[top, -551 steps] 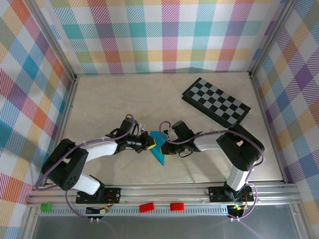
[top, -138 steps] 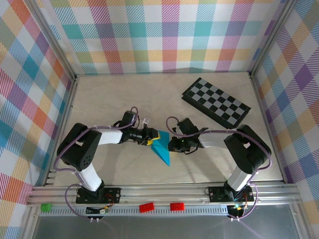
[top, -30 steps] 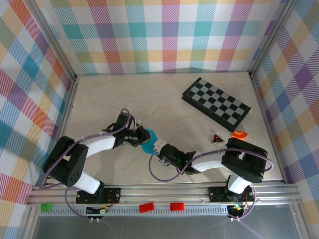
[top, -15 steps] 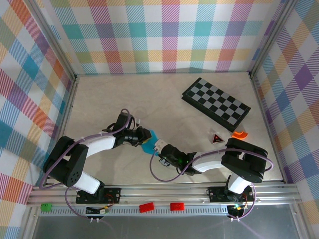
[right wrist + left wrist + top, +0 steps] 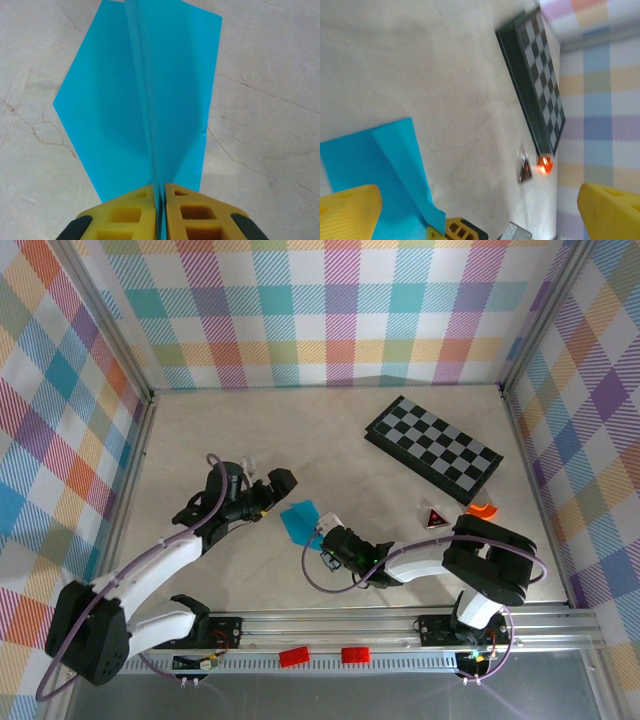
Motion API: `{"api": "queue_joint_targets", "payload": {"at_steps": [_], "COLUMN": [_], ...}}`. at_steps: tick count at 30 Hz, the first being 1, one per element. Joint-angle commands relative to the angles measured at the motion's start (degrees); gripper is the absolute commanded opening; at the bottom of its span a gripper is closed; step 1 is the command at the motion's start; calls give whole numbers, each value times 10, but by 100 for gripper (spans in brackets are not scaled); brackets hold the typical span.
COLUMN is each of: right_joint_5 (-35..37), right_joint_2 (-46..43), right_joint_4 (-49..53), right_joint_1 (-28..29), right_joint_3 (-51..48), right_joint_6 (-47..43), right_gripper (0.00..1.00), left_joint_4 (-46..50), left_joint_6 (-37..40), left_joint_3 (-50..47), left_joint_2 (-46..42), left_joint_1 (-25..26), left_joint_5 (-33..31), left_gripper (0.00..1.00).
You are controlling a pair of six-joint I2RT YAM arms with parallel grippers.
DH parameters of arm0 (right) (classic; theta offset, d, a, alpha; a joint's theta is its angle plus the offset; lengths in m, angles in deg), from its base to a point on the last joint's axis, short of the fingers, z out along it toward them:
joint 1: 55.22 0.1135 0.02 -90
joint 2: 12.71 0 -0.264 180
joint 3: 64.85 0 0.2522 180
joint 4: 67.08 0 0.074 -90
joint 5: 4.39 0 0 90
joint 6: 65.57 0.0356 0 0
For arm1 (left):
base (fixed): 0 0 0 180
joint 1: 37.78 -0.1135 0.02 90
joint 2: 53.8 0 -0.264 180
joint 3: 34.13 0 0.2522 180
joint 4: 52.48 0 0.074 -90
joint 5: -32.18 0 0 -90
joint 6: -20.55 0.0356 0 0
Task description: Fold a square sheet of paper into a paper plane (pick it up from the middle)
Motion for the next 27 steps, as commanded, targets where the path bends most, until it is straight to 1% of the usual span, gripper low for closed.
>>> {"api": "queue_joint_targets", "payload": {"at_steps": [1, 2, 5, 8, 12, 16, 20, 23, 27], "right_joint_5": [10, 11, 15, 23, 31, 35, 37, 36, 31], "right_joint_2": [8, 7, 1, -7, -18, -16, -20, -17, -7], "right_joint_4": [32, 40, 70, 89, 104, 125, 116, 109, 103], "right_joint_1": [-3, -3, -3, -2, -3, -3, -3, -2, -3], "right_joint_3": [20, 24, 40, 50, 58, 70, 65, 69, 75], "right_joint_6": [38, 39, 47, 59, 69, 63, 62, 49, 41], "right_gripper": [11, 11, 11, 11, 11, 10, 10, 10, 10], "left_joint_4": [85, 103, 132, 212, 281, 322, 323, 307, 327], "left_joint_6": [-47, -68, -79, -85, -78, -86, -97, -102, -96], "left_joint_3": [20, 31, 71, 140, 228, 277, 275, 266, 287], "left_joint_2": [-46, -60, -85, -72, -11, 35, 30, 14, 14], "left_joint_1": [-4, -4, -4, -3, -3, -3, -3, -2, 11], "left_joint_5": [-132, -156, -200, -244, -258, -252, -262, -256, -279], "left_gripper": [100, 100, 100, 100, 100, 100, 100, 100, 100]}}
